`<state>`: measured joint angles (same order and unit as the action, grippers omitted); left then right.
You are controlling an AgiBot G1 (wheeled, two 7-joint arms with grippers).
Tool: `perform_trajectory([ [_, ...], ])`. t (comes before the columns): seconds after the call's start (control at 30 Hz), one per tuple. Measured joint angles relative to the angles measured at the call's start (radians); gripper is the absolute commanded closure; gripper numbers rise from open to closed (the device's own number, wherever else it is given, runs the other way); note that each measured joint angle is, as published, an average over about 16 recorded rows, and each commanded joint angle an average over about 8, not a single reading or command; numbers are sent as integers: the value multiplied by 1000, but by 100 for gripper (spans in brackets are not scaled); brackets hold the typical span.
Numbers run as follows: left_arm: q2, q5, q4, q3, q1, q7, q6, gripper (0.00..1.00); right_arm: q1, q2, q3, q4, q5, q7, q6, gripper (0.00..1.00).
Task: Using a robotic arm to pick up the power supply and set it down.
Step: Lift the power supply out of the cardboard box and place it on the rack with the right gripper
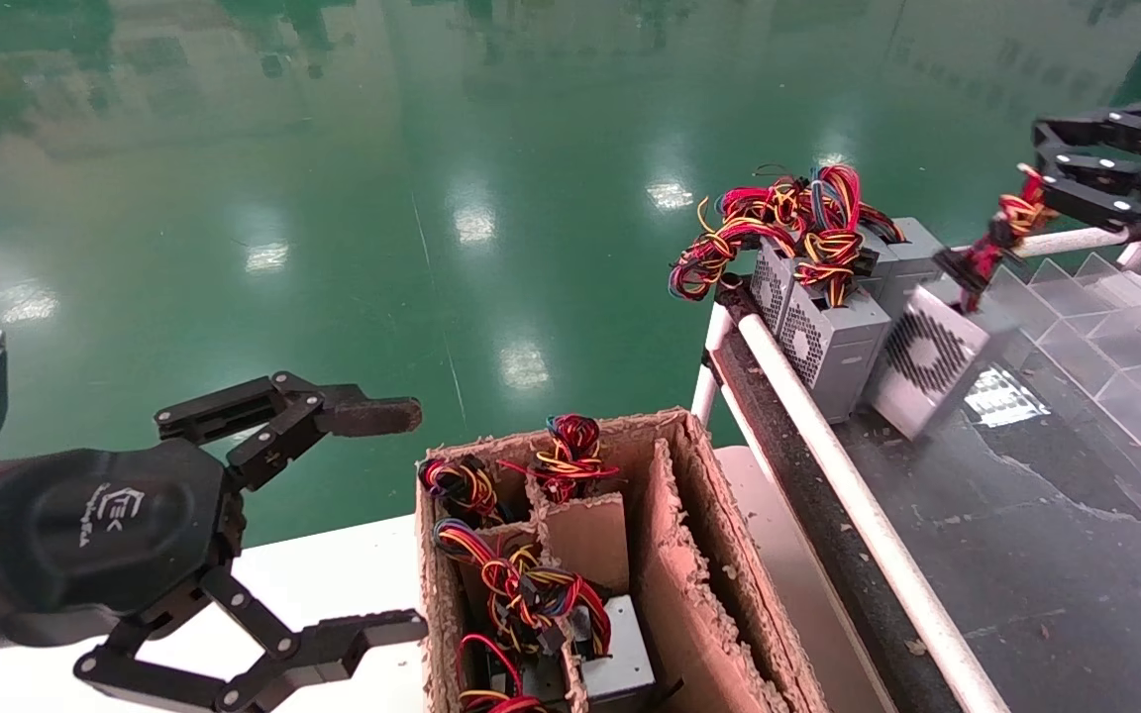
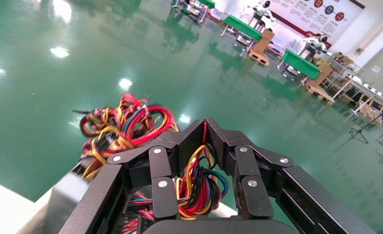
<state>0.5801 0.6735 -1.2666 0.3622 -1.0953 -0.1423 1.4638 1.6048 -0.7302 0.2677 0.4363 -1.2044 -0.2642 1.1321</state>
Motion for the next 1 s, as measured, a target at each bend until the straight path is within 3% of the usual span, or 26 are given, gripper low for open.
perform_trajectory([
  [0.5,0,0,0,0,0,0,0,0,144,-138,36,-235,-45,-89,16,98],
  [0.53,0,0,0,0,0,0,0,0,149,-143,37,-245,-46,-95,17,92],
  [0.73,0,0,0,0,0,0,0,0,173,-163,41,-293,-51,-126,20,17],
  [0.8,0,0,0,0,0,0,0,0,179,-167,41,-305,-52,-134,21,0],
  [1.0,0,0,0,0,0,0,0,0,192,-175,43,-335,-54,-156,23,0],
])
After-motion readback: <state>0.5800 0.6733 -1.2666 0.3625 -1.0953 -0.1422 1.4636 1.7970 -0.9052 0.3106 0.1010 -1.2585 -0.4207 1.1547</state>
